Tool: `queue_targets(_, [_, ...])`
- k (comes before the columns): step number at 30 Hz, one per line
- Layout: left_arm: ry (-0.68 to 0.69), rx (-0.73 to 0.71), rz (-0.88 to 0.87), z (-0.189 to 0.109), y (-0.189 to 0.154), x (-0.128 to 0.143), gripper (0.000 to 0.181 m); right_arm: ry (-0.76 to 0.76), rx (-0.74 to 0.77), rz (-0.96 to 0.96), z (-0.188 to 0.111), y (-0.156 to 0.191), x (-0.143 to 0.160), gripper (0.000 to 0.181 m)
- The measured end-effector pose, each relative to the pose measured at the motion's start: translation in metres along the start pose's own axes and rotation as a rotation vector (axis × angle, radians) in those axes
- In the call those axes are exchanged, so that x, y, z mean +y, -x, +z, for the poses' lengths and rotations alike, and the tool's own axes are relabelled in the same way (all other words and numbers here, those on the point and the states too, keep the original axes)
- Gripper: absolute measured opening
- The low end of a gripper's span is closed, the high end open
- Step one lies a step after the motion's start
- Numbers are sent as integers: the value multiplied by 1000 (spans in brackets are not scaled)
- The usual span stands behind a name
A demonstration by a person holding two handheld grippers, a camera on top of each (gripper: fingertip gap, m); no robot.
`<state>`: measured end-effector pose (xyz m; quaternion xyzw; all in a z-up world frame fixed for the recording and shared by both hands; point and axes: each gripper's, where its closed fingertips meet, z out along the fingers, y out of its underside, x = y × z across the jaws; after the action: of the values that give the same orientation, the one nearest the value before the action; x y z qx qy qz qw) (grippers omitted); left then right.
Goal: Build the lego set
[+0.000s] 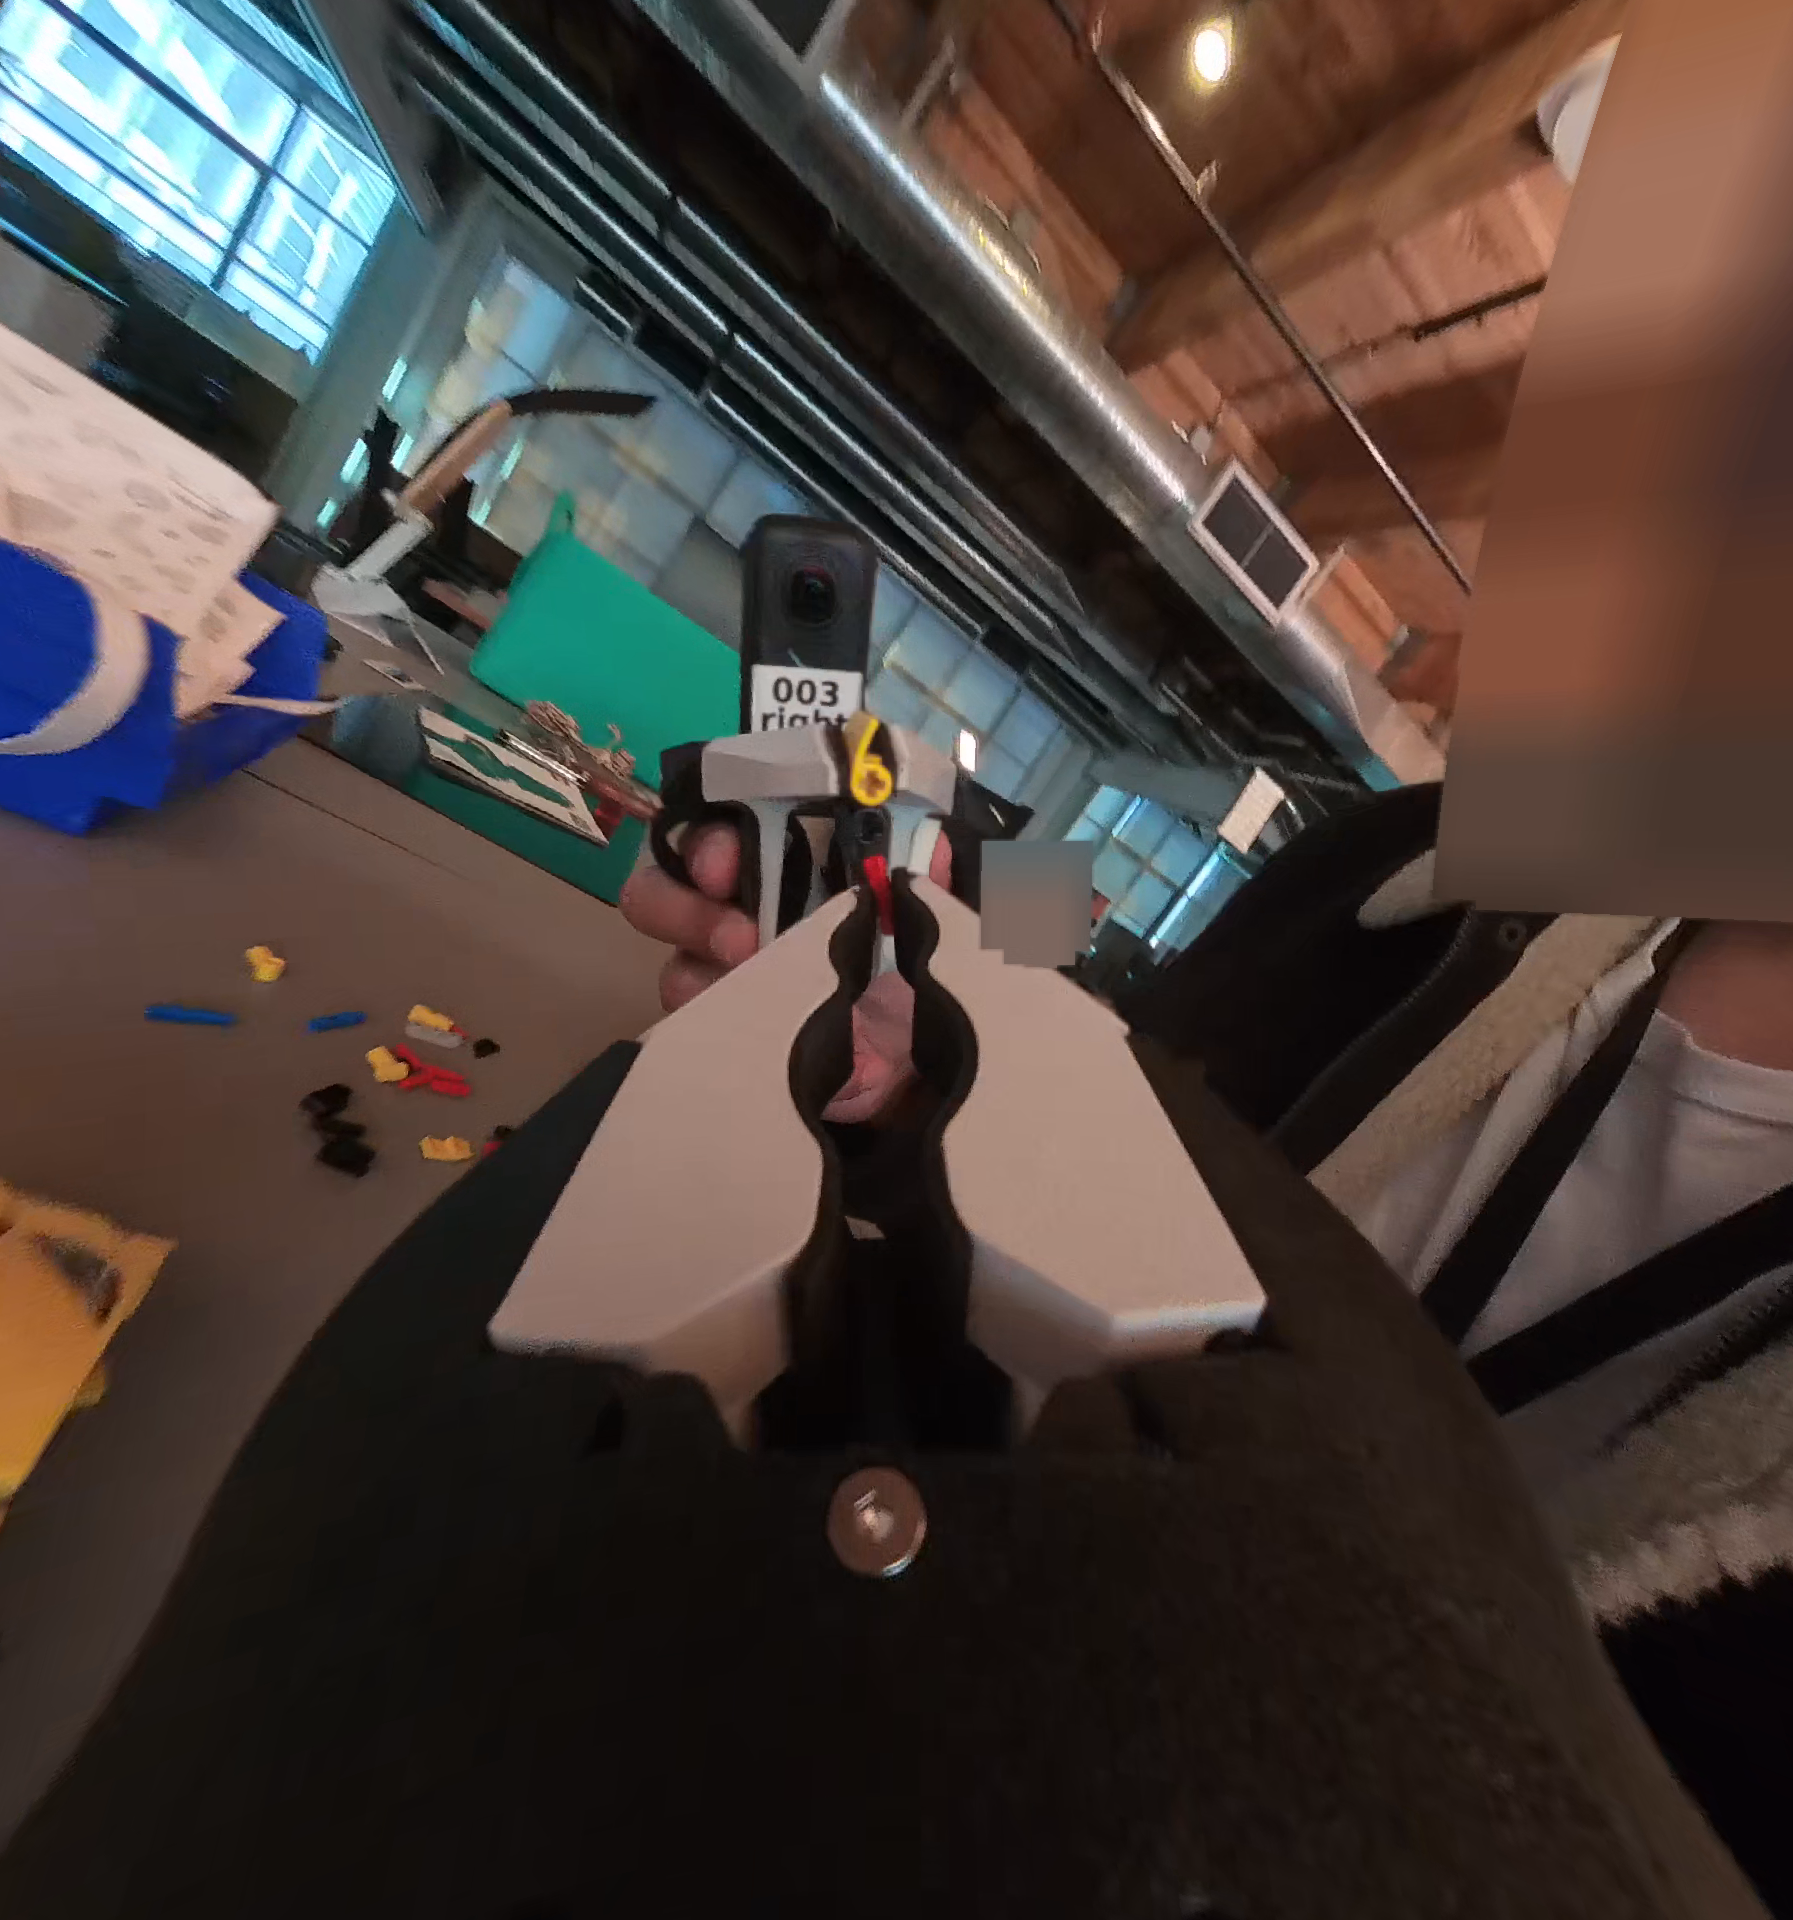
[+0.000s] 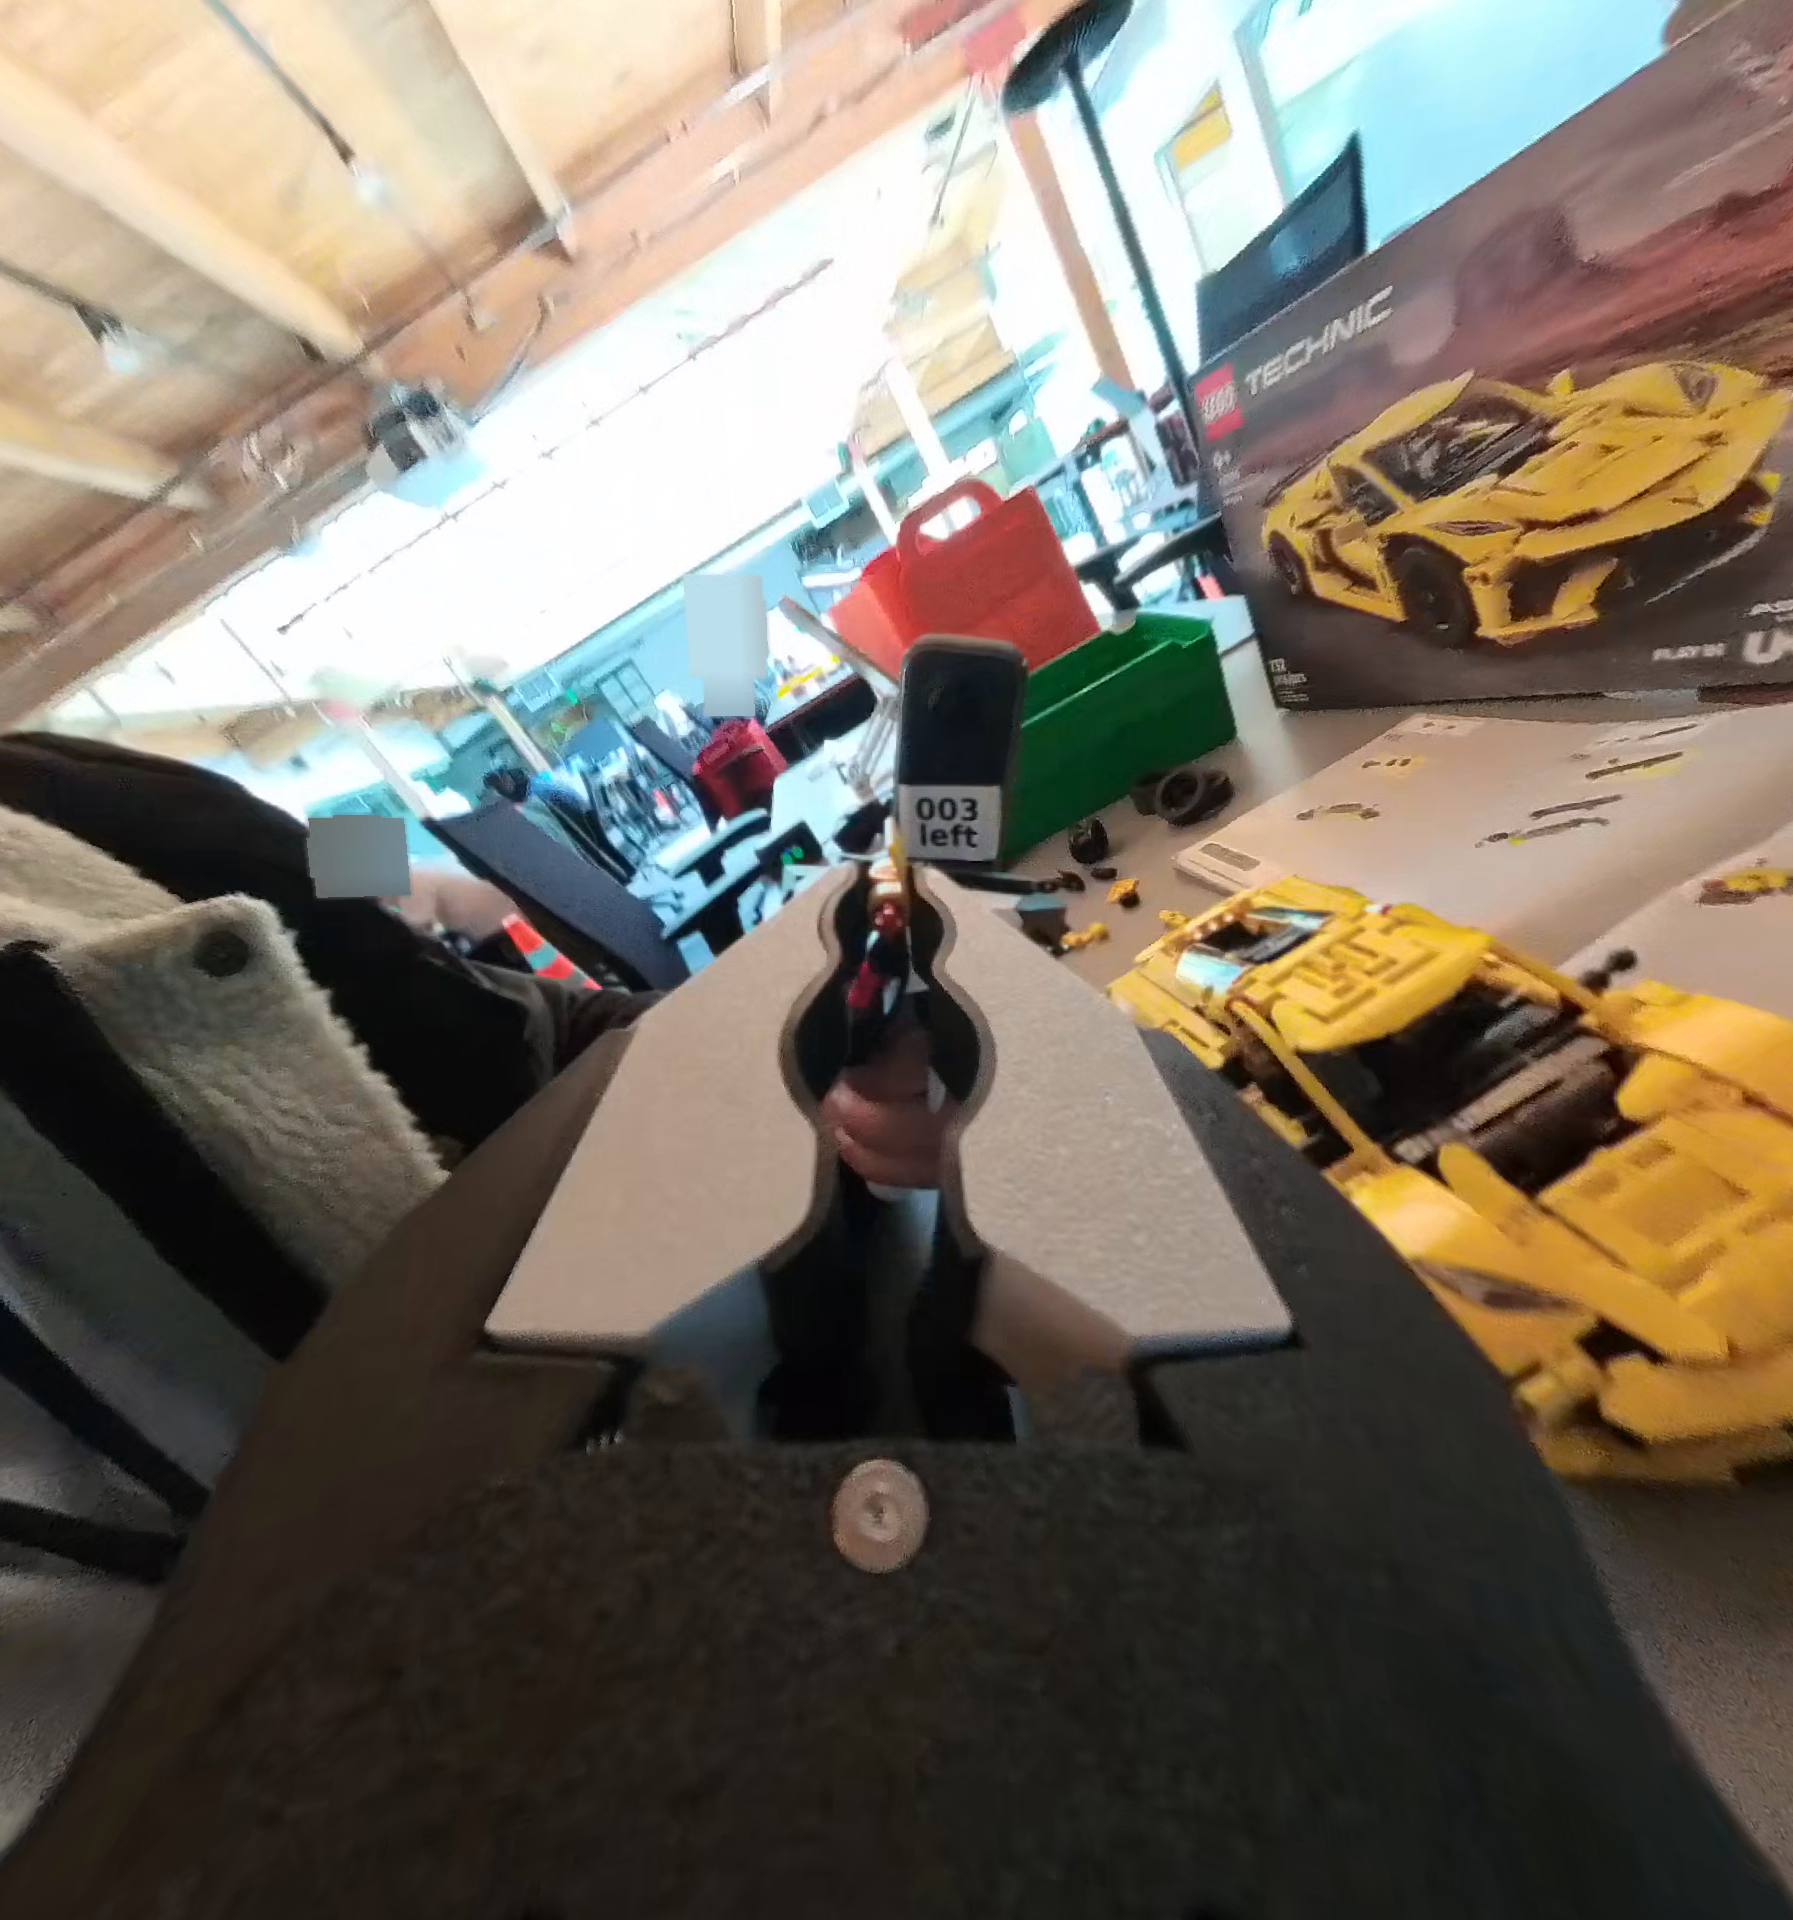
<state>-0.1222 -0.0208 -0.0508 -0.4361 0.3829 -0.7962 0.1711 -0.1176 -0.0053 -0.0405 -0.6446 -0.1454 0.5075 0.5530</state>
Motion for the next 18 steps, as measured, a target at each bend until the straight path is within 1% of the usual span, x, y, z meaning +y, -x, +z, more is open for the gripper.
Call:
queue_targets(2, [-26, -18, -2, -22, -2, -7, 1, 44, 15, -58, 20, -2, 4, 6])
queue_targets(4, [-43, -55, -15, -41, 1, -11, 2, 113, 64, -191, 35, -5, 16, 5])
queue_targets(7, [-100, -69, -74, -62, 4, -14, 1, 135, 169, -362, 50, -11, 24, 6])
queue_targets(8, [-110, -60, -96, -65, 4, -13, 1, 136, 181, -391, 53, -12, 25, 6])
queue_targets(10, [-119, -46, -122, -69, 4, -11, 2, 184, 163, -375, 61, -13, 34, 6])
queue_targets(12, [-123, -33, -136, -69, 3, -11, 2, 163, 130, -353, 64, -11, 34, 6])
queue_targets(16, [-69, -17, -153, -67, 3, -3, 2, 210, 79, -307, 61, -12, 40, 5])
queue_targets(18, [-34, 4, -168, -65, 1, 4, 2, 258, 39, -296, 58, -9, 45, 6])
